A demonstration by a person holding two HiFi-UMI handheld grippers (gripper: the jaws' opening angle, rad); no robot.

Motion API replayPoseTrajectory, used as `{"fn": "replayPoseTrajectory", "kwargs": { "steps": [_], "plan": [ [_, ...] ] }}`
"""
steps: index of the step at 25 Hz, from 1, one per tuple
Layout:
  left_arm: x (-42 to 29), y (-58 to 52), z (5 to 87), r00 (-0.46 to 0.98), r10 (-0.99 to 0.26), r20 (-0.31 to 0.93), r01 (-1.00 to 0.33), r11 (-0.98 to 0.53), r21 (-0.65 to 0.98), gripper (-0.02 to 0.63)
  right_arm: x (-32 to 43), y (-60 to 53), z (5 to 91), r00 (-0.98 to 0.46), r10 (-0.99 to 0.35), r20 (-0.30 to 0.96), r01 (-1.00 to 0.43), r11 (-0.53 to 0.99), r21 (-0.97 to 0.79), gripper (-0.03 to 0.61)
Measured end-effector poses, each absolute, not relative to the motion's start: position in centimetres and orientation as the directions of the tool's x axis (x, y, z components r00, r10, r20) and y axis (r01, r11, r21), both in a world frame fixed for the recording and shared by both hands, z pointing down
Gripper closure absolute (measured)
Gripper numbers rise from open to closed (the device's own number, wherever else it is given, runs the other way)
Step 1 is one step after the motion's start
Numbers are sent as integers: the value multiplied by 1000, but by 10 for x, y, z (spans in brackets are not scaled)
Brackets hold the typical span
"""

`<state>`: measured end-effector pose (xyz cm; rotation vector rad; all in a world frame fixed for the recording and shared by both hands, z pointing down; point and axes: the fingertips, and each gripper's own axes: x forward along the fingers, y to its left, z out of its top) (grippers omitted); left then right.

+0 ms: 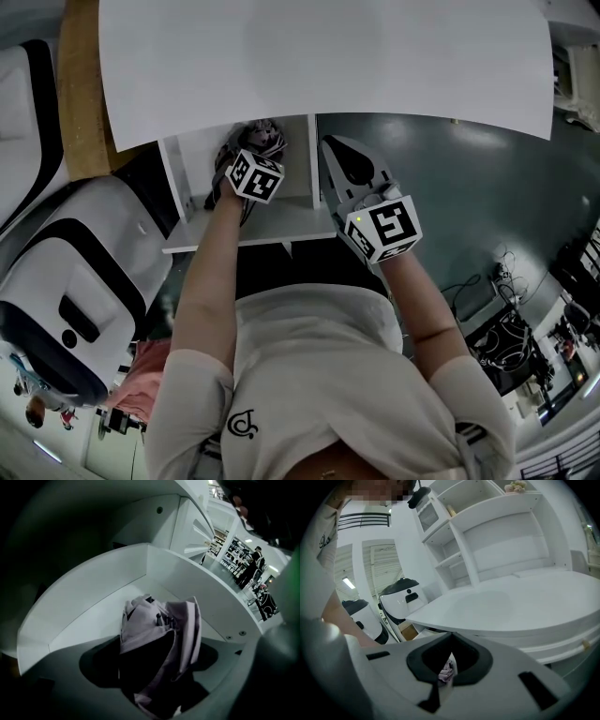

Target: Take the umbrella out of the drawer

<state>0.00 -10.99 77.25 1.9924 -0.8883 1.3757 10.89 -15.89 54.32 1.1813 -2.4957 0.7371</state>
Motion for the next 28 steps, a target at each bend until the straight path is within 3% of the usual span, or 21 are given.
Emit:
{"fn": "replayPoseTrajectory", "kwargs": {
  "steps": [4,7,17,28],
  "plan": [
    [-3,-110,769,244,-204,948,-781,-621,67,324,110,-157,540,-623,-635,456,-781,534,-323,572],
    [-6,-108,768,249,-188,950,-779,-622,81,362,110,-154,538,-624,-635,456,-781,532,-327,572],
    [3,-121,708,354,-300,886,-782,-614,105,374,109,-148,511,-630,-647,430,-776,552,-307,572],
    [2,-131,590,427,-518,741,-796,-604,37,376,86,-138,454,-668,-661,341,-743,621,-250,572]
  ]
}}
